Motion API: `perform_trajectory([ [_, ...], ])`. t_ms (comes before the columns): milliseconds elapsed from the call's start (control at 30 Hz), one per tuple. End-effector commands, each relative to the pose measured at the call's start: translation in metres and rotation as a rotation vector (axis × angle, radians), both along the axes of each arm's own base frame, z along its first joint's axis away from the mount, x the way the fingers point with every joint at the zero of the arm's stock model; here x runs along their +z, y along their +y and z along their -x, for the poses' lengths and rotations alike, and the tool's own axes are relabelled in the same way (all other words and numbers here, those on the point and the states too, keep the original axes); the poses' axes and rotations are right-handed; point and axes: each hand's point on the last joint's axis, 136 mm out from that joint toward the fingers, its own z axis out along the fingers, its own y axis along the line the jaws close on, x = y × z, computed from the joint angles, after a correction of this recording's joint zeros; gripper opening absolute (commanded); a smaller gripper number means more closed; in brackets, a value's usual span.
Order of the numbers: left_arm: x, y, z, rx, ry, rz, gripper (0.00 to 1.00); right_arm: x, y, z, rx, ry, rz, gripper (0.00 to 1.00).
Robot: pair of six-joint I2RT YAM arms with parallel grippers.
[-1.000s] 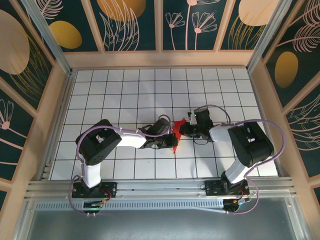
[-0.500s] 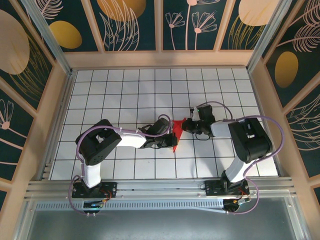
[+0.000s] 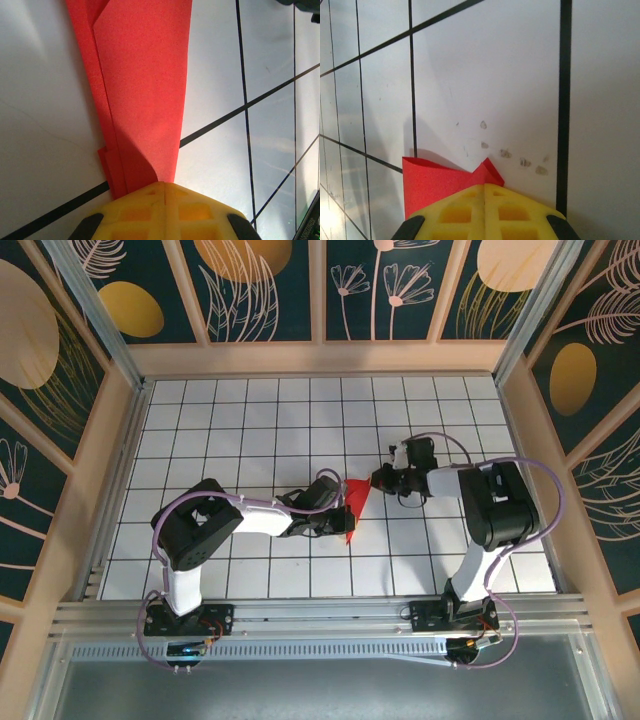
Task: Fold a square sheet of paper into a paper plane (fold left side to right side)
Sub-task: Fold the wing for the fifth time at the center of the table.
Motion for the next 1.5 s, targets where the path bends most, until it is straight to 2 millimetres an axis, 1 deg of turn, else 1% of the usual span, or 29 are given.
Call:
perform_trajectory([
  [0,-0.046,0.043,0.023,0.016,0.097,-0.193,0.0,-0.009,-0.032,-0.03,-0.089,-0.049,0.114,0.0],
  [200,-0.044,0.042,0.022,0.017,0.091,-0.185,0.0,0.007,-0.038,-0.04,-0.097,-0.08,0.118,0.0],
  [300,-0.042,0.041,0.021,0.02,0.086,-0.18,0.0,0.02,-0.036,-0.036,-0.091,-0.09,0.102,0.0],
  [367,-0.042,0.041,0.02,0.023,0.083,-0.177,0.0,0.029,-0.033,-0.026,-0.089,-0.091,0.074,0.0],
  [467,-0.041,0.041,0.019,0.026,0.08,-0.174,0.0,0.041,-0.02,-0.001,-0.065,-0.077,0.012,0.0],
  [600,-0.04,0.041,0.019,0.026,0.076,-0.176,0.0,0.047,0.007,0.039,-0.006,-0.03,-0.042,0.0],
  [667,-0.039,0.041,0.019,0.028,0.076,-0.176,0.0,0.046,0.023,0.056,0.019,0.002,-0.088,0.0],
  [733,-0.039,0.041,0.018,0.028,0.074,-0.175,0.0,0.045,0.038,0.068,0.04,0.027,-0.129,0.0],
  [833,-0.039,0.042,0.019,0.029,0.076,-0.177,0.0,0.043,0.052,0.073,0.057,0.05,-0.145,0.0],
  [967,-0.038,0.042,0.018,0.03,0.074,-0.175,0.0,0.031,0.062,0.079,0.071,0.091,-0.135,0.0],
  [1067,-0.038,0.042,0.018,0.03,0.072,-0.175,0.0,0.019,0.063,0.082,0.067,0.119,-0.114,0.0],
  [1267,-0.039,0.041,0.018,0.029,0.075,-0.175,0.0,0.002,0.059,0.082,0.049,0.153,-0.074,0.0],
  [1400,-0.034,0.039,0.017,0.027,0.066,-0.167,0.0,-0.011,0.052,0.085,0.036,0.196,-0.022,0.0],
  [1467,-0.026,0.036,0.014,0.033,0.05,-0.144,0.0,-0.018,0.048,0.089,0.031,0.223,0.01,0.0],
])
